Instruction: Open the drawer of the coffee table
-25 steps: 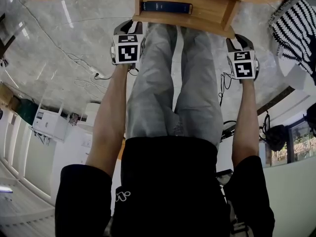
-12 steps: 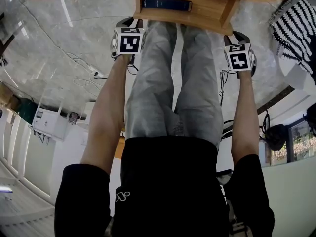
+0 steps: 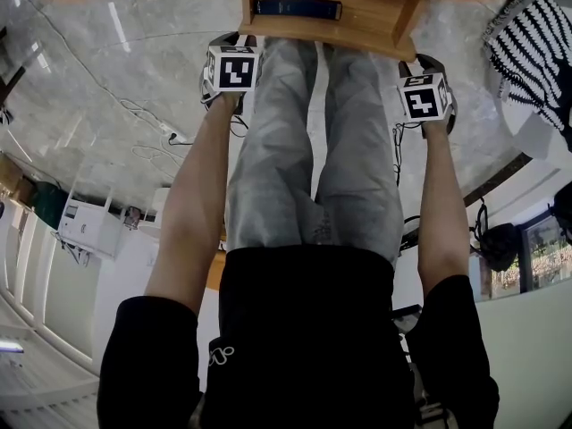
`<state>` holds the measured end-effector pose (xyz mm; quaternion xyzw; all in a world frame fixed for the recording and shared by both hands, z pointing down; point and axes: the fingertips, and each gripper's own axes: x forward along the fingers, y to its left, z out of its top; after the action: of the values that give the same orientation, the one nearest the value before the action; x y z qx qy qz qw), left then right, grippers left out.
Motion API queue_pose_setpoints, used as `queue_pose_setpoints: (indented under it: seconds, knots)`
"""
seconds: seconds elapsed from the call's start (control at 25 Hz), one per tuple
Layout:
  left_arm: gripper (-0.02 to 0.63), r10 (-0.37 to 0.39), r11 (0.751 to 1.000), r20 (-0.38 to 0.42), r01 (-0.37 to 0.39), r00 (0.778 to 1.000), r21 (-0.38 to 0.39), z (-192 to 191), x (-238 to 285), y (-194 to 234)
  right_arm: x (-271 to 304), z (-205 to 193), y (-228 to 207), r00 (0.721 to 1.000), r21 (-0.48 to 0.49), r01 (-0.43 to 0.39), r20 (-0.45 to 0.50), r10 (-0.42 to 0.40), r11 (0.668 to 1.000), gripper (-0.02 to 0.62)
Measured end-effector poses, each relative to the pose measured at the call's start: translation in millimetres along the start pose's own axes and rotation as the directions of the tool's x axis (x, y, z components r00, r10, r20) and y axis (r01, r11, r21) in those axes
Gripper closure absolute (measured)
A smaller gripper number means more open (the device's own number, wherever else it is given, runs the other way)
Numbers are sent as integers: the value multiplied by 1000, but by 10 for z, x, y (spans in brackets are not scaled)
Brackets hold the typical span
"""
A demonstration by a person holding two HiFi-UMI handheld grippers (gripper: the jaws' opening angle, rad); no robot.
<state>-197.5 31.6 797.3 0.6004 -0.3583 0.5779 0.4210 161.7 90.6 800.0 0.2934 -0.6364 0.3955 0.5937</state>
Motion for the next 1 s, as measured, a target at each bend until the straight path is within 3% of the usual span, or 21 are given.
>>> queue_pose_setpoints:
  seconds: [0.08,0.2,0.32,0.48,0.64,0.8,1.0]
  knots:
    - [512,20,1000,-22,-20,1000,-3,-30,-14,-9,-31,-41,10,1000,49,14,-10,-14,999,449]
    - [512,14,1000,-31,-15,999,-27,-64,-50,-7,-90,-74,38,1000,195,15,21,-19,981,469]
    - [524,16,997,-9,-16,1000,-69,-65,-126,44,-182,-21,14,997,232,25,62,-40,972,495]
    - [554,20,992,57,-12,998,-126,34,-343,60,-381,136,-102,991,257,22,125,-56,966,520]
    - [589,-33,981,158,62,987,-183,230,-780,-98,-846,409,-226,968,331,1,237,-85,943,572]
    - [597,-55,970,333,130,941,-206,751,-1281,-274,-1410,793,-442,913,399,-47,390,-123,916,577]
    - [597,-51,950,528,203,848,-235,1314,-2090,-509,-2142,1095,-557,826,443,-158,549,-128,883,581]
